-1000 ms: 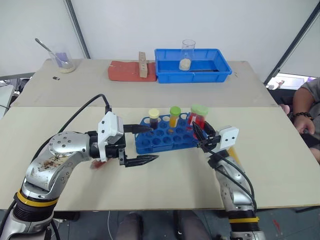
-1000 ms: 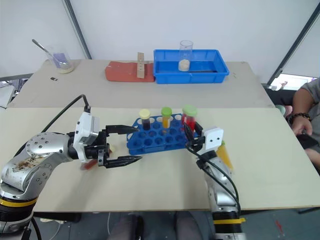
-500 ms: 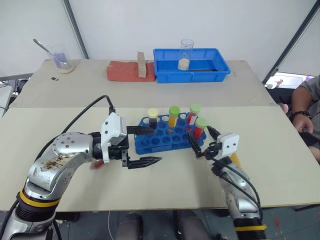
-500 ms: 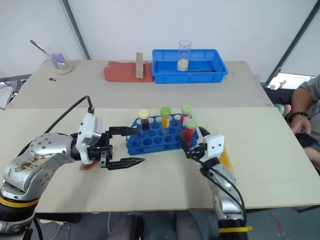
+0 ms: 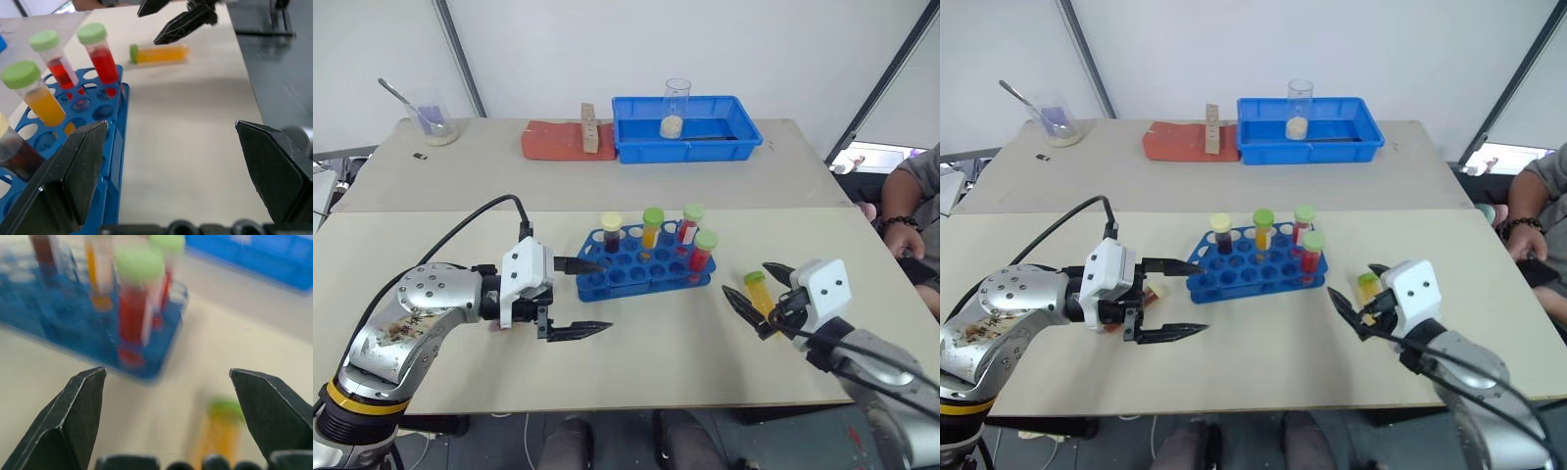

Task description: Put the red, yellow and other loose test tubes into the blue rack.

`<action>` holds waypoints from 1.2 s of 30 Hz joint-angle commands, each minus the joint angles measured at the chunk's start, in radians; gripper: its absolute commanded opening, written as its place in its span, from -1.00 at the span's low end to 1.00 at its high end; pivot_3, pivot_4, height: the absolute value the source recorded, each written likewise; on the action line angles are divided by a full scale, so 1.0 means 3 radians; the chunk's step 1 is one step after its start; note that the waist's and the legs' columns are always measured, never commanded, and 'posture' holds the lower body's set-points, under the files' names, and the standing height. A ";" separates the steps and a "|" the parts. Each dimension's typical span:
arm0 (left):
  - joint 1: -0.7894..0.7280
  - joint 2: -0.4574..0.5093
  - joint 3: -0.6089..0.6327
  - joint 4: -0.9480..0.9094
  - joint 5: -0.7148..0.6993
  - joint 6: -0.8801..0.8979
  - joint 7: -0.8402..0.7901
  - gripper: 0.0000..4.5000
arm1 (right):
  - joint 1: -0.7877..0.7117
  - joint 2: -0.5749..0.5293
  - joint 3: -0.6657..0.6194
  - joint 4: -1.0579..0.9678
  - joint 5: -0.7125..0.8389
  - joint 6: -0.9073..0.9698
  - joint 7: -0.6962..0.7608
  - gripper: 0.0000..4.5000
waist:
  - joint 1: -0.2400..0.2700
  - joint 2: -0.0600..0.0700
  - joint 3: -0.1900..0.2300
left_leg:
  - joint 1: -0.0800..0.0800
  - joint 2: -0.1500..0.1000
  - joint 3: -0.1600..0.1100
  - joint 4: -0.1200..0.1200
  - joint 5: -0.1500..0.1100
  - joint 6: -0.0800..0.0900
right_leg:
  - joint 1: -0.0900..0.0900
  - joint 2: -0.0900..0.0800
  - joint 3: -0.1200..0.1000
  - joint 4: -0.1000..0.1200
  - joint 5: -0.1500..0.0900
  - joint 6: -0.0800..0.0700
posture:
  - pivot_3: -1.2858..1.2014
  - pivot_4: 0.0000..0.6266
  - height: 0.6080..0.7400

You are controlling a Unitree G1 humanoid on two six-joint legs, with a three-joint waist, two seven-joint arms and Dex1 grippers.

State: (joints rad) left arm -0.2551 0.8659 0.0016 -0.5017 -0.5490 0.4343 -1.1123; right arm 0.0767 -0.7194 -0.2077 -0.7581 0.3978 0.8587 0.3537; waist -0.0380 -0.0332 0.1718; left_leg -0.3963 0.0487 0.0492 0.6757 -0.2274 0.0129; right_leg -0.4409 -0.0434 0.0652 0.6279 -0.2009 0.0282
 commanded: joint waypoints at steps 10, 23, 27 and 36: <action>0.0014 -0.0099 -0.0072 -0.0140 0.0041 -0.0171 -0.0051 1.00 | -0.1682 -0.0335 0.0083 0.1027 0.0461 0.2437 0.0195 0.98 | 0.0005 -0.0005 0.0002 | -0.0031 -0.0005 -0.0002 -0.0002 -0.0004 0.0008 | -0.0017 0.0002 0.0004 -0.0011 0.0000 0.0006 | 0.03 -0.52 1.00; -0.0026 -0.0106 -0.0112 -0.0266 -0.0096 -0.0118 -0.0186 1.00 | -0.2518 -0.0646 0.1185 0.2372 0.0336 0.2237 0.0675 0.62 | -0.0019 -0.0005 0.0002 | -0.0043 -0.0008 0.0000 0.0002 -0.0006 0.0013 | -0.0032 0.0003 0.0010 -0.0008 0.0004 0.0016 | 0.03 -0.52 1.00; -0.0016 -0.0130 -0.0143 -0.0254 -0.0056 -0.0149 -0.0172 1.00 | -0.2630 -0.0680 0.1331 0.2487 0.0322 0.2253 0.0786 0.00 | -0.0019 -0.0005 0.0002 | -0.0042 -0.0008 0.0001 0.0002 -0.0006 0.0013 | -0.0032 0.0004 0.0012 -0.0007 0.0006 0.0019 | 0.03 -0.52 1.00; 0.0061 -0.0184 -0.0185 -0.0213 0.0008 -0.0217 -0.0132 1.00 | -0.2585 -0.0696 0.1187 0.2389 0.0364 0.2506 0.0810 -0.56 | -0.0014 -0.0005 0.0002 | -0.0043 -0.0008 0.0001 0.0002 -0.0006 0.0013 | -0.0033 0.0003 0.0012 -0.0008 0.0018 0.0040 | 0.03 -0.52 1.00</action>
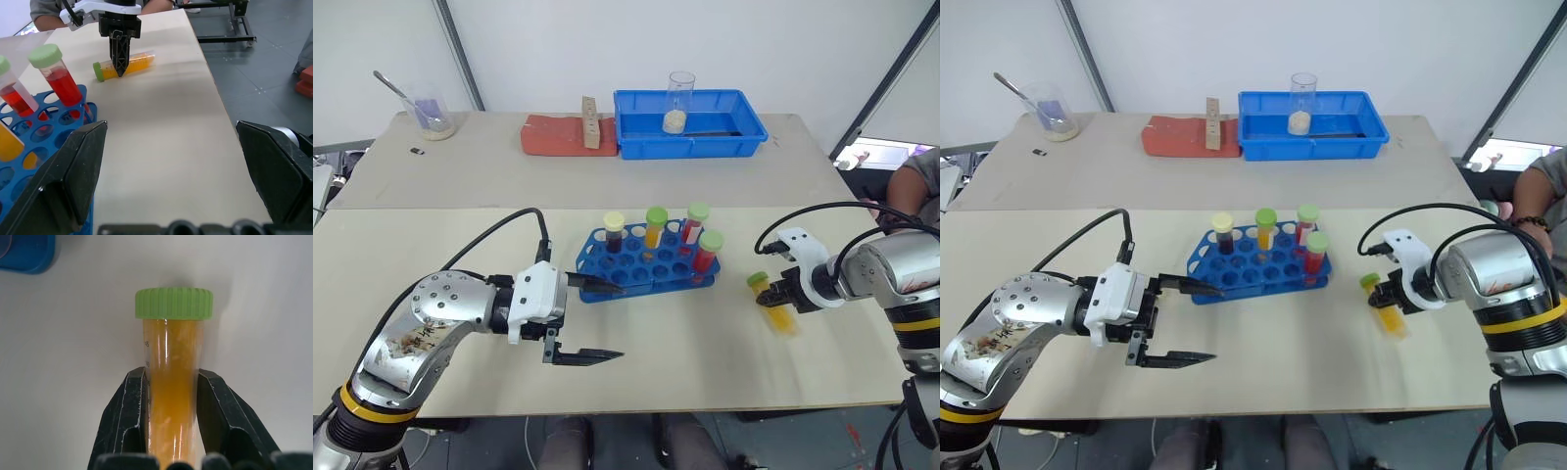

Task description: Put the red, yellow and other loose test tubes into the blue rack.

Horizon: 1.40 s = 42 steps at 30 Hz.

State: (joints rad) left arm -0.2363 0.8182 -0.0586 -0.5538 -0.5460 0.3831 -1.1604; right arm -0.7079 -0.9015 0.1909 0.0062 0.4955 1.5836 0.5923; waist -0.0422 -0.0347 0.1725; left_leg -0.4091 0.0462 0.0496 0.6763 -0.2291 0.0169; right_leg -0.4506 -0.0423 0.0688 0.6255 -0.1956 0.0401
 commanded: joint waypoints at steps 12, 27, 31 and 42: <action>0.0046 0.0077 0.0445 0.0377 -0.0149 -0.0060 -0.0101 1.00 | 0.1191 -0.0075 -0.1314 -0.2165 0.0829 -0.0388 0.0434 -0.56 | 0.0004 -0.0001 0.0000 | -0.0003 0.0007 0.0001 0.0001 0.0000 0.0000 | -0.0008 0.0007 0.0000 0.0004 0.0000 0.0002 | 0.03 -0.52 1.00; -0.0257 0.0042 0.0499 0.0649 -0.0177 -0.0123 -0.0172 1.00 | 0.1332 0.2123 -0.0708 -0.1962 -0.0084 -0.3097 -0.0514 -0.56 | 0.0002 -0.0009 -0.0002 | -0.0006 0.0007 0.0000 0.0004 0.0003 -0.0004 | -0.0015 0.0012 0.0003 0.0011 0.0008 -0.0006 | 0.03 -0.52 1.00; -0.0326 0.0042 0.0479 0.0657 -0.0209 -0.0077 -0.0199 1.00 | 0.1476 0.2257 -0.0464 -0.1704 -0.0417 -0.3629 -0.0555 -0.56 | 0.0003 -0.0009 -0.0002 | -0.0009 0.0007 0.0001 0.0005 0.0003 -0.0004 | -0.0015 0.0012 0.0003 0.0009 0.0008 -0.0007 | 0.03 -0.52 1.00; -0.0338 0.0022 0.0463 0.0573 -0.0240 0.0035 -0.0136 1.00 | 0.1542 0.2501 -0.0272 -0.1174 -0.0869 -0.4517 -0.0681 -0.56 | -0.0006 -0.0009 -0.0002 | -0.0001 0.0008 0.0001 0.0005 0.0006 -0.0009 | -0.0015 0.0013 0.0003 0.0018 0.0009 -0.0008 | 0.03 -0.52 1.00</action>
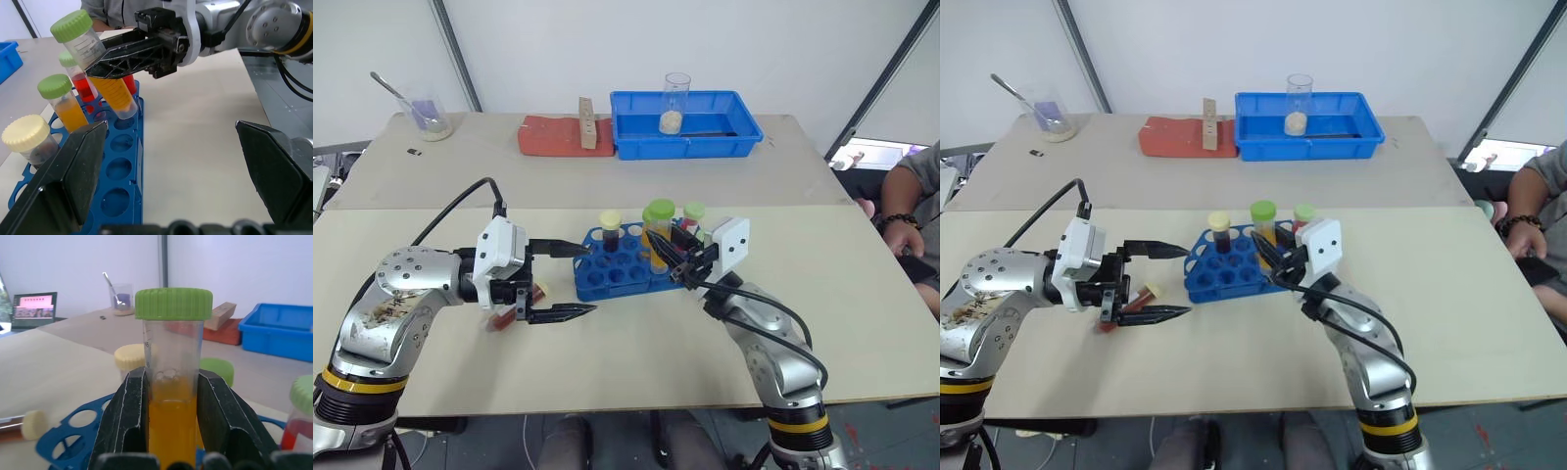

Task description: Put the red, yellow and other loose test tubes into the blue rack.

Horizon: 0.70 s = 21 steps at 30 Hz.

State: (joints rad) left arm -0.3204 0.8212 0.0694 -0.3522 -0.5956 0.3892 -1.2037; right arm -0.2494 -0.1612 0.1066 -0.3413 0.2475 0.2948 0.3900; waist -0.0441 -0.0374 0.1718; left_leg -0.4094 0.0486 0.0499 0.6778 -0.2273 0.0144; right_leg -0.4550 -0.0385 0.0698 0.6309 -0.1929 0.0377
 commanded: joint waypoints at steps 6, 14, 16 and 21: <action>-0.0091 0.0048 0.0046 -0.0096 -0.0107 0.0083 -0.0036 1.00 | 0.0066 0.0064 0.0069 0.0133 -0.0149 -0.0424 0.0012 -0.56 | 0.0001 0.0000 0.0000 | -0.0001 0.0000 0.0000 -0.0001 0.0000 0.0000 | 0.0000 0.0000 0.0000 -0.0001 0.0000 -0.0001 | 0.03 -0.52 1.00; -0.0095 0.0052 0.0045 -0.0112 -0.0118 0.0112 -0.0037 1.00 | 0.0111 0.0085 0.0169 0.0340 -0.0328 -0.0711 -0.0003 -0.56 | -0.0001 0.0000 0.0000 | 0.0002 0.0000 0.0000 0.0000 0.0000 0.0000 | 0.0000 0.0000 0.0000 0.0002 0.0000 -0.0001 | 0.03 -0.52 1.00; -0.0096 0.0049 0.0042 -0.0116 -0.0117 0.0113 -0.0029 1.00 | 0.0110 0.0113 0.0182 0.0394 -0.0368 -0.0779 -0.0029 -0.56 | -0.0002 0.0000 0.0000 | 0.0003 0.0000 0.0000 0.0000 0.0000 0.0000 | 0.0001 0.0000 0.0000 0.0002 0.0000 -0.0001 | 0.03 -0.52 1.00; -0.0097 0.0039 0.0032 -0.0116 -0.0112 0.0112 -0.0014 1.00 | 0.0114 0.0186 0.0197 0.0499 -0.0442 -0.0923 -0.0084 -0.56 | -0.0001 0.0000 0.0000 | 0.0002 0.0000 0.0000 0.0000 0.0000 0.0000 | 0.0001 0.0000 0.0000 0.0002 0.0000 -0.0002 | 0.03 -0.52 1.00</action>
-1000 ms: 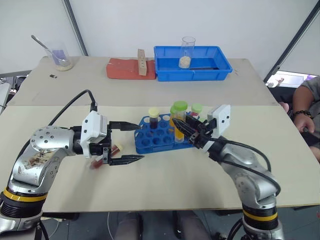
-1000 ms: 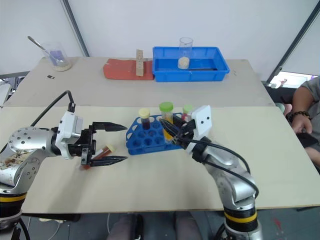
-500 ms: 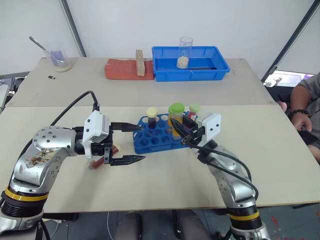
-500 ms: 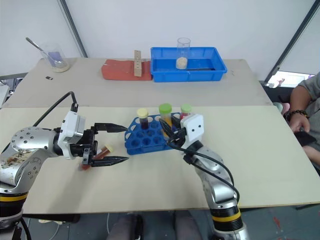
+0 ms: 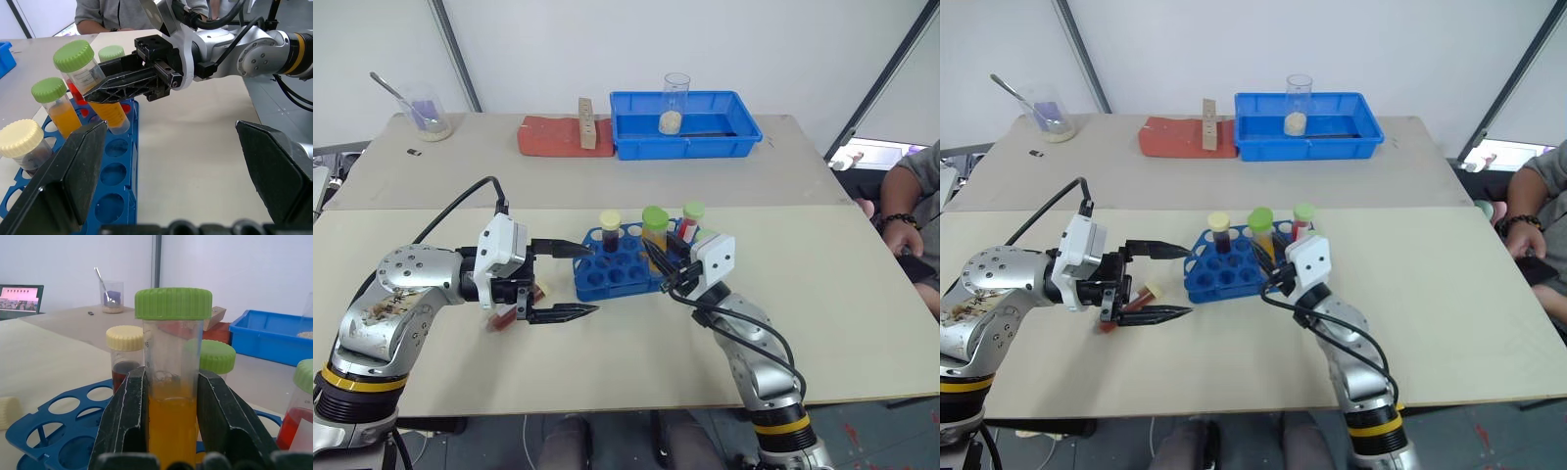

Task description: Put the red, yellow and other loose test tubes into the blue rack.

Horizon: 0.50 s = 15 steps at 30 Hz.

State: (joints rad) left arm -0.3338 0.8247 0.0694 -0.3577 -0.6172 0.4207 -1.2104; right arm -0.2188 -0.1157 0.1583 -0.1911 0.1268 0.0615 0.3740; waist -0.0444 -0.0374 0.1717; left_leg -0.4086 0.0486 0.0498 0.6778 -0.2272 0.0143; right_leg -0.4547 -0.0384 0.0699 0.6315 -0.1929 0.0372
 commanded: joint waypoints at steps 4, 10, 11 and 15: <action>-0.0044 0.0017 0.0031 -0.0120 -0.0053 0.0021 0.0033 1.00 | 0.0068 0.0088 0.0028 0.0033 -0.0044 -0.0196 -0.0065 -0.56 | -0.0002 0.0000 0.0000 | 0.0000 0.0000 0.0000 0.0000 0.0000 0.0000 | 0.0000 0.0000 0.0000 0.0000 0.0000 0.0000 | 0.03 -0.52 1.00; -0.0021 -0.0001 0.0036 -0.0141 -0.0071 0.0051 0.0102 1.00 | 0.0202 0.0110 -0.0001 -0.0024 0.0076 -0.0198 0.0003 -0.56 | 0.0001 0.0000 0.0000 | 0.0000 0.0000 0.0000 0.0000 0.0000 0.0000 | 0.0000 0.0000 0.0000 -0.0001 0.0000 0.0000 | 0.03 -0.52 1.00; -0.0017 -0.0005 0.0035 -0.0145 -0.0070 0.0056 0.0118 1.00 | 0.0214 0.0097 -0.0011 -0.0036 0.0107 -0.0182 0.0025 -0.34 | 0.0000 0.0000 0.0000 | 0.0000 0.0000 0.0000 0.0000 0.0000 0.0000 | 0.0000 0.0000 0.0000 0.0000 0.0000 0.0000 | 0.03 -0.52 1.00; -0.0009 0.0010 0.0030 -0.0153 -0.0059 0.0116 0.0171 1.00 | 0.0255 0.0025 -0.0025 -0.0097 0.0160 -0.0097 0.0086 0.32 | -0.0001 0.0000 0.0000 | 0.0000 0.0000 0.0000 0.0000 0.0000 0.0000 | 0.0000 0.0000 0.0000 0.0000 0.0000 0.0000 | 0.03 -0.52 1.00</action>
State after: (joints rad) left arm -0.3336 0.8220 0.0691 -0.3784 -0.6278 0.4480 -1.1679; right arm -0.1380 -0.1054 0.1577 -0.1656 0.1543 0.0309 0.3904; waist -0.0447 -0.0374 0.1717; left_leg -0.4086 0.0487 0.0497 0.6778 -0.2272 0.0143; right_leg -0.4546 -0.0385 0.0701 0.6315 -0.1929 0.0371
